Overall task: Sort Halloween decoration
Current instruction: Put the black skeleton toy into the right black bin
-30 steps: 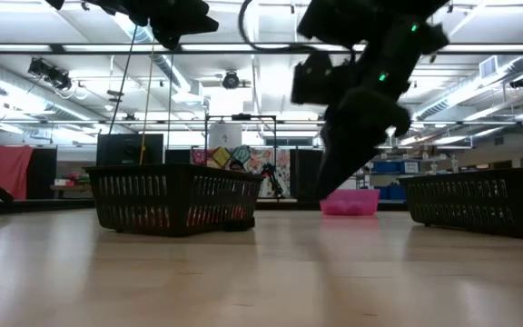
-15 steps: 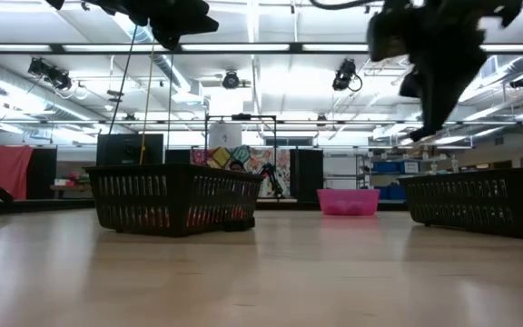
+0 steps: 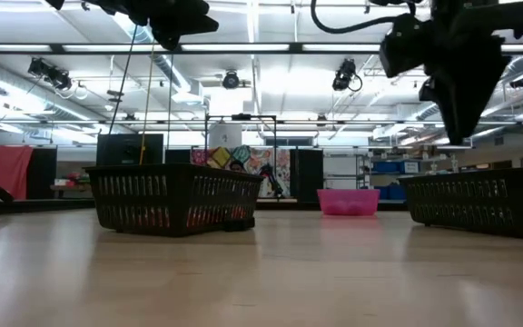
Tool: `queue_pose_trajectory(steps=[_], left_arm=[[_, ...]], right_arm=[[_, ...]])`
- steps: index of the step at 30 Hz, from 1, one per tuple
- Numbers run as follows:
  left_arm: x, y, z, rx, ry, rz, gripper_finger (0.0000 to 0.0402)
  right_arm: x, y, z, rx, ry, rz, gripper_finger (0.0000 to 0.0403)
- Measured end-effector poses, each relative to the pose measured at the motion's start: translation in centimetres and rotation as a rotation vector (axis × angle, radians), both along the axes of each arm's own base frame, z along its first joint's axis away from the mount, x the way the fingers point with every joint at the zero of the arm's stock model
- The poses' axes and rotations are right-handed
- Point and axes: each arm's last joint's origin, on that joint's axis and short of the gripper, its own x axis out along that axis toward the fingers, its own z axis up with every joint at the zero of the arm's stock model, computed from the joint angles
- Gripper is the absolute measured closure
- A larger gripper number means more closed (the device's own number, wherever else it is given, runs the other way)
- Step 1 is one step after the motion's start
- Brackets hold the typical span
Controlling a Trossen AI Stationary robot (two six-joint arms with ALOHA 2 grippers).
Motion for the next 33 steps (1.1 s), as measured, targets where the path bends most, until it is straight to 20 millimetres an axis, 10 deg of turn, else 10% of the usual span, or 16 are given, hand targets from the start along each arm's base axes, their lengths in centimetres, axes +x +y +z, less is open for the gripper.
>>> queue_pose_trajectory(steps=[9,21,33], left_arm=[[0.0,0.0,0.1,0.000,-0.008,0.000,0.0246],[0.0,0.0,0.0,0.001,0.000,0.000,0.0246],[0.0,0.0,0.0,0.002,0.001,-0.001,0.0246]], right_arm=[[4.3,0.2,1.4,-0.155,-0.443,0.071,0.0202],[11.3,2.6,-7.8,-0.137,-0.551,0.307,0.0201],[13.4,2.5,-11.5,-0.145,-0.632,0.366,0.0201]])
